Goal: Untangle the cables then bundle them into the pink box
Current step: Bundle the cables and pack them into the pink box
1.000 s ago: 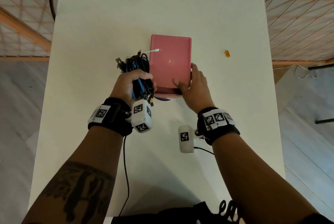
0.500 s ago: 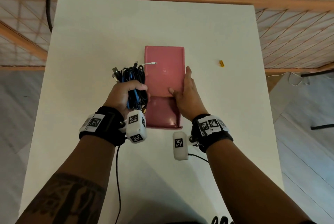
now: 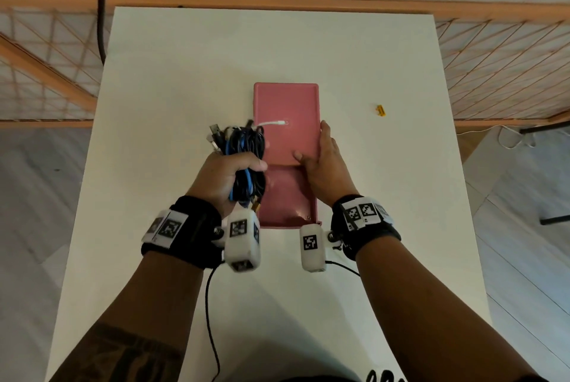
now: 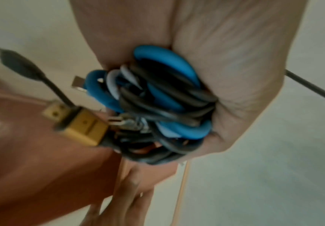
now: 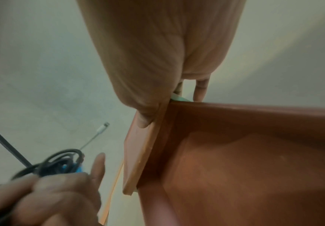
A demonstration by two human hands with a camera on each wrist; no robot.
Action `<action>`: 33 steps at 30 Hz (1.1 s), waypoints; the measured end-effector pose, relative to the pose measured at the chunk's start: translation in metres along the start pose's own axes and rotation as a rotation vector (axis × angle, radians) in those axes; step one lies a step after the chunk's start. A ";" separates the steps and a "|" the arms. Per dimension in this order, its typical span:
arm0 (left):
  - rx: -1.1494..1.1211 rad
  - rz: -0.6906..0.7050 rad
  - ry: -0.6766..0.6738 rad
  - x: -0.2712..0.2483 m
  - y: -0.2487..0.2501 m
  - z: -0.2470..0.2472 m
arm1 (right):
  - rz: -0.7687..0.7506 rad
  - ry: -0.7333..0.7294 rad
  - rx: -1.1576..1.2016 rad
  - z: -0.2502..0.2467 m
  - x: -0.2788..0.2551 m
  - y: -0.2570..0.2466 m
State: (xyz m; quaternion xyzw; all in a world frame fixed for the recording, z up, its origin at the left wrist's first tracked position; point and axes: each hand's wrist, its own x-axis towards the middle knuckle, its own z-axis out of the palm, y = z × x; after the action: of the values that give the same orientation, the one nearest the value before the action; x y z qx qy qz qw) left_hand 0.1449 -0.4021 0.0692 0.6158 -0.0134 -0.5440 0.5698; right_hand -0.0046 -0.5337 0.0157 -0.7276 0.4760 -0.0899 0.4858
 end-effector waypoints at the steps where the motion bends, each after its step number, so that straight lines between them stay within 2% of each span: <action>1: 0.047 -0.016 -0.019 -0.006 -0.005 0.003 | -0.001 0.004 -0.007 -0.001 -0.001 0.000; 5: 0.333 -0.012 -0.069 -0.031 -0.027 0.021 | -0.027 0.029 -0.020 -0.002 -0.003 0.001; 8: 0.451 0.043 0.015 -0.033 -0.045 0.031 | -0.035 0.053 -0.013 -0.003 -0.004 0.006; 10: 0.382 0.009 -0.010 -0.035 -0.048 0.035 | -0.034 0.071 -0.017 -0.005 -0.005 0.009; 12: 0.205 -0.138 -0.129 -0.037 -0.046 0.036 | -0.029 0.070 0.002 -0.010 -0.008 0.008; 15: 0.100 -0.299 -0.243 -0.032 -0.042 0.035 | -0.001 -0.037 0.005 -0.024 -0.015 0.010; 17: 0.094 -0.334 -0.281 -0.025 -0.042 0.034 | 0.035 -0.121 -0.015 -0.036 -0.024 0.012; 18: 0.100 -0.355 -0.284 -0.021 -0.043 0.033 | 0.052 -0.118 -0.006 -0.042 -0.030 0.012; 21: 0.094 -0.438 -0.268 -0.018 -0.044 0.040 | 0.050 0.046 0.052 -0.047 -0.050 -0.001; 22: 0.091 -0.435 -0.261 -0.018 -0.045 0.042 | 0.053 0.047 0.074 -0.044 -0.055 -0.010; 26: 0.133 -0.269 -0.275 -0.016 -0.052 0.050 | 0.145 -0.252 0.002 -0.026 -0.060 -0.031; 29: 0.233 -0.237 -0.280 -0.011 -0.052 0.046 | 0.248 -0.390 0.040 -0.031 -0.049 -0.040; 31: 0.351 -0.193 -0.284 -0.004 -0.054 0.040 | 0.281 -0.461 0.029 -0.033 -0.044 -0.042; 33: 0.417 -0.105 -0.312 -0.002 -0.054 0.036 | 0.284 -0.470 0.008 -0.031 -0.042 -0.041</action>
State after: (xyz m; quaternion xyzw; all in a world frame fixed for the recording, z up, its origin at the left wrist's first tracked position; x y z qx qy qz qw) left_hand 0.0874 -0.4065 0.0408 0.6282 -0.1808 -0.6469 0.3926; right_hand -0.0206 -0.5170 0.0787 -0.6525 0.4472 0.1488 0.5934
